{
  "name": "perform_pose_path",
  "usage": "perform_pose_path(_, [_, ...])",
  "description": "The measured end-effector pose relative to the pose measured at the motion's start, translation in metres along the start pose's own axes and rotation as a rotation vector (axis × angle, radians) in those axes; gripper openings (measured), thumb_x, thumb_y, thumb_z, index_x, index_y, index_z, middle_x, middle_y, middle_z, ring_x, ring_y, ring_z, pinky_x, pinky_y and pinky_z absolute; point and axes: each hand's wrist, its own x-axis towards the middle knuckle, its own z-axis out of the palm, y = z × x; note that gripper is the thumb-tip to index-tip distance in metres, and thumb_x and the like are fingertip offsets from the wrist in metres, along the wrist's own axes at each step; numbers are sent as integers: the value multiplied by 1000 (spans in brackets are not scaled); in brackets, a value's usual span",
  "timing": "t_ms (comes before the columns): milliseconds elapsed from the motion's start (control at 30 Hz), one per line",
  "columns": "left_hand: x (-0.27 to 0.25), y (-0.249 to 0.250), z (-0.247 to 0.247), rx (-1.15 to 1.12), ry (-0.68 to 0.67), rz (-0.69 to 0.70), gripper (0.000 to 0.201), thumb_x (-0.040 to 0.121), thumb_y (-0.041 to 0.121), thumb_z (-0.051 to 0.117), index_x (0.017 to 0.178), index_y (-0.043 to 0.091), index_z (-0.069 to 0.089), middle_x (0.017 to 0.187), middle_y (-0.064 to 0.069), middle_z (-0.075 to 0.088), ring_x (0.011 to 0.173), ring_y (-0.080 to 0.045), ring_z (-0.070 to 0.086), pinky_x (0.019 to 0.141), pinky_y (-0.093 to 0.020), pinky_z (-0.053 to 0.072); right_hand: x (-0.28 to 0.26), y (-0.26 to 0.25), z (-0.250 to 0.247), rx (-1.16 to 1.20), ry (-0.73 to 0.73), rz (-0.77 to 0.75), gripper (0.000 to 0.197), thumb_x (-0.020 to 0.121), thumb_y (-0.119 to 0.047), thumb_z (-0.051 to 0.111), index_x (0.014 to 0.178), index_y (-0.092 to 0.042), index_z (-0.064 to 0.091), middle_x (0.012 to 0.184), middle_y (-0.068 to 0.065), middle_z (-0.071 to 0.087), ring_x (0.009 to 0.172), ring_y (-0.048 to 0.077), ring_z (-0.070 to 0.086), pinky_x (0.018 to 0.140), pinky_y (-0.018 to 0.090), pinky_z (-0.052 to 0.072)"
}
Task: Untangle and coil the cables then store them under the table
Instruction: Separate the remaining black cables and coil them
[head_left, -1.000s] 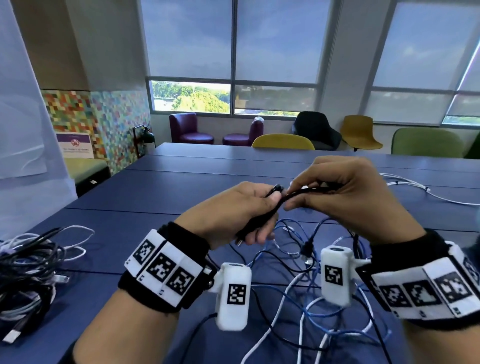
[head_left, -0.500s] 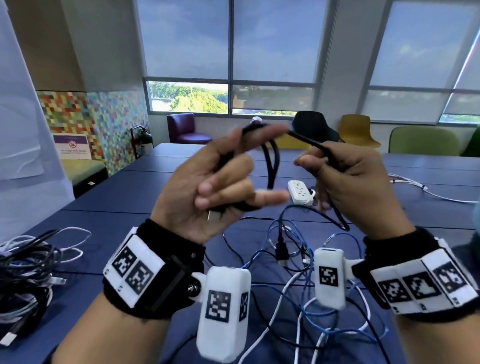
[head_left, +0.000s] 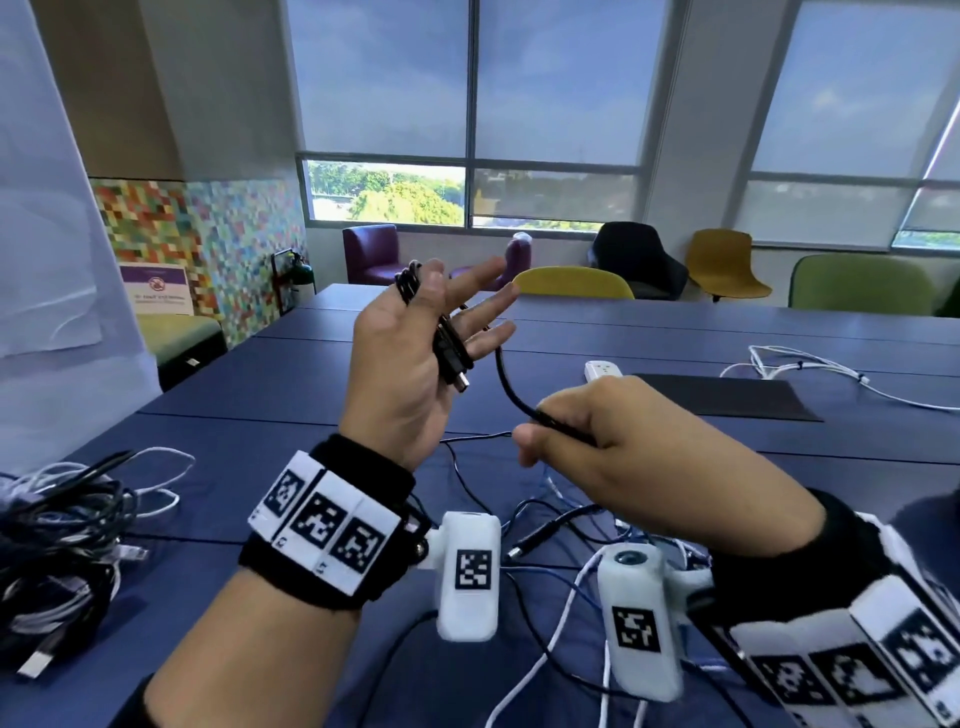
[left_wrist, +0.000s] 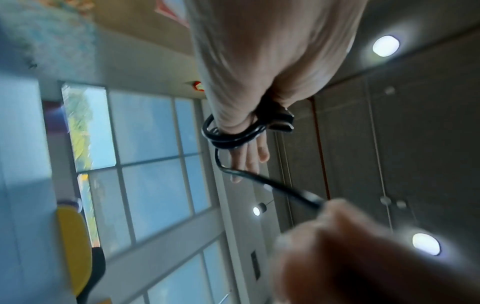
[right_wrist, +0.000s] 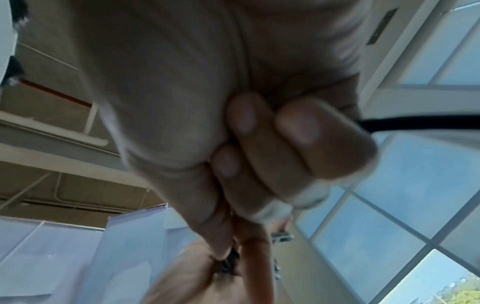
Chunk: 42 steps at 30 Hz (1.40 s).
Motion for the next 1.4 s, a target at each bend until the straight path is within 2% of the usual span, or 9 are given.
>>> perform_pose_path(100, [-2, -6, 4, 59, 10, -12, 12, 105, 19, 37, 100, 14, 47, 116, -12, 69, 106, -29, 68, 96, -54, 50, -6, -7, -3, 50, -94, 3, 38, 99, -37, 50, 80, -10, 69, 48, -16, 51, 47, 2, 47, 49, 16, 36])
perform_pose_path(200, [-4, -12, 8, 194, -40, -23, 14, 105, 15, 35, 96, 17, 45, 113, -11, 71, 104, -24, 69, 90, -37, 48, -9, -12, -6, 120, -152, -60, 36, 99, -32, 52, 77, -11, 70, 44, -10, 48, 42, 4, 45, 46, 12, 34])
perform_pose_path(400, [-5, -11, 0, 401, -191, -84, 13, 105, 11, 32, 111, 14, 44, 70, -9, 73, 58, -20, 69, 55, -25, 50, -11, 3, -22, 539, 26, 16, 35, 92, -30, 56, 62, -13, 62, 48, -2, 31, 45, 18, 25, 44, 26, 21])
perform_pose_path(633, [-1, 3, -6, 356, -219, -138, 21, 104, 8, 33, 123, 14, 41, 87, -22, 73, 83, -38, 72, 89, -38, 55, -14, 20, -37, 530, -52, 18, 36, 93, -40, 59, 69, -14, 67, 57, 10, 27, 51, 22, 20, 46, 29, 18])
perform_pose_path(867, [-14, -2, 7, 584, -435, -261, 22, 105, 12, 36, 125, 8, 45, 67, -16, 68, 56, -32, 66, 70, -38, 58, -16, 17, -39, 859, 56, 5, 25, 83, -31, 58, 71, -11, 67, 57, 4, 23, 48, 15, 16, 43, 20, 16])
perform_pose_path(967, [-15, -4, 6, 677, -473, -308, 43, 104, 37, 38, 116, 0, 56, 44, -4, 49, 33, -18, 43, 86, -60, 52, -9, 28, -36, 737, 187, -55, 24, 86, -32, 61, 70, -17, 70, 56, 12, 29, 49, 26, 19, 44, 32, 18])
perform_pose_path(1100, [-17, -4, 10, 502, -538, -478, 64, 93, 54, 39, 104, -5, 63, 36, -1, 25, 29, -12, 19, 77, -54, 58, 2, 45, -29, 357, 404, -178, 15, 88, -30, 67, 78, -21, 73, 66, 17, 62, 58, 38, 51, 51, 46, 40])
perform_pose_path(1267, [-16, -8, 6, 259, -620, -588, 37, 101, 33, 41, 68, 15, 38, 36, 4, 24, 25, -8, 19, 60, -43, 59, 14, 70, -24, 184, 404, -176, 16, 89, -19, 69, 102, -27, 75, 87, -1, 60, 86, 18, 54, 70, 18, 39])
perform_pose_path(1400, [-15, -7, 6, -29, -669, -728, 39, 99, 38, 39, 65, 19, 37, 33, 7, 26, 21, -9, 23, 50, -32, 55, 18, 67, -15, 82, 590, -64, 14, 81, -23, 77, 95, -24, 79, 73, -7, 60, 70, 8, 56, 62, 12, 39])
